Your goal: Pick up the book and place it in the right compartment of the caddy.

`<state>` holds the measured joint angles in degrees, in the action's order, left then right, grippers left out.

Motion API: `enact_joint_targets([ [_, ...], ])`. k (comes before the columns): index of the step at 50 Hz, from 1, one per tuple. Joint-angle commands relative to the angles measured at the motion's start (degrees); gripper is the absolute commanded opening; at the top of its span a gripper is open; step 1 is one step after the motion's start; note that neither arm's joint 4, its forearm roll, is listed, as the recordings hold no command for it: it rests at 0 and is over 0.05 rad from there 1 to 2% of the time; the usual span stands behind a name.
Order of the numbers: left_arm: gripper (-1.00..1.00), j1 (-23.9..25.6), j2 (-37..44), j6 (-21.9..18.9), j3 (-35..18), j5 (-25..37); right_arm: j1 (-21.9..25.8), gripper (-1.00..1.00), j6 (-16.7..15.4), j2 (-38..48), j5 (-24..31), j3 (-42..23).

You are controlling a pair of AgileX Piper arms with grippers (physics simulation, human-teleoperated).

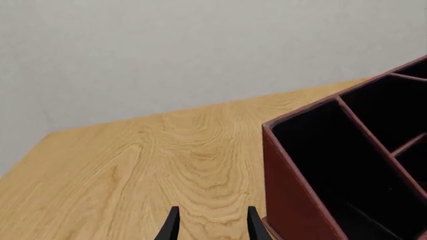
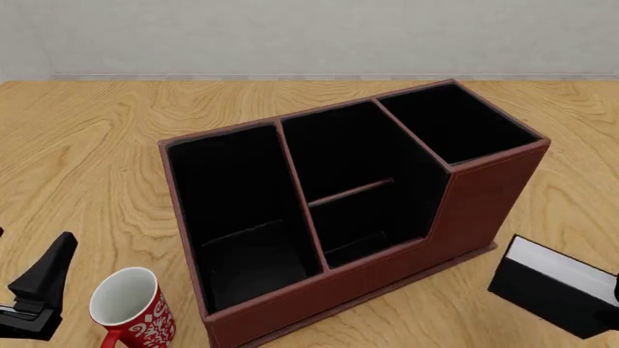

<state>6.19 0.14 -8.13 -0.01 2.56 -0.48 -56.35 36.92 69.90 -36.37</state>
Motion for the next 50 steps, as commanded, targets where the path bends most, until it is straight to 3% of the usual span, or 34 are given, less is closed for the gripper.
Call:
enact_joint_targets([
  [1,1.0,0.37,0.01,0.22,0.0,-0.34,-6.66,-1.0,0.03,-0.23,0.0,-4.09],
  [5,1.0,0.4,0.0,0.27,-0.01,-0.48,-9.35,-1.0,-1.18,-0.16,0.0,-6.21],
  [11,1.0,0.28,0.01,0.37,-0.01,-0.76,-11.79,-1.0,-0.45,-0.01,0.0,-9.04],
  [12,1.0,0.35,0.02,0.31,-0.01,-0.83,-11.94,-1.0,0.89,0.35,0.0,-10.05],
  [16,1.0,0.46,0.02,0.42,-0.01,-0.93,-14.21,-1.0,0.33,0.54,0.0,-11.42],
  [21,1.0,0.41,0.06,0.41,-0.02,-0.92,-19.47,-1.0,-3.37,1.14,0.0,-12.68],
  [30,1.0,1.49,0.11,0.42,-0.02,-0.81,-21.97,-1.0,-4.36,2.91,0.0,-17.22],
  [33,1.0,1.33,0.14,0.52,-0.02,-0.78,-24.8,-1.0,-6.69,3.91,0.0,-18.63],
  [39,1.0,1.19,0.13,0.54,-0.03,-0.86,-26.41,-1.0,-7.98,6.26,0.0,-25.18],
  [43,1.0,1.23,0.11,0.67,-0.03,-0.91,-22.82,-1.0,-4.26,8.2,0.0,-31.04],
  [48,1.0,1.34,0.12,0.72,-0.04,-0.97,-23.16,-1.0,-5.85,9.03,0.0,-32.11],
  [50,1.0,1.23,0.16,0.79,-0.04,-1.15,-23.23,-1.0,-4.69,10.55,0.0,-36.19],
])
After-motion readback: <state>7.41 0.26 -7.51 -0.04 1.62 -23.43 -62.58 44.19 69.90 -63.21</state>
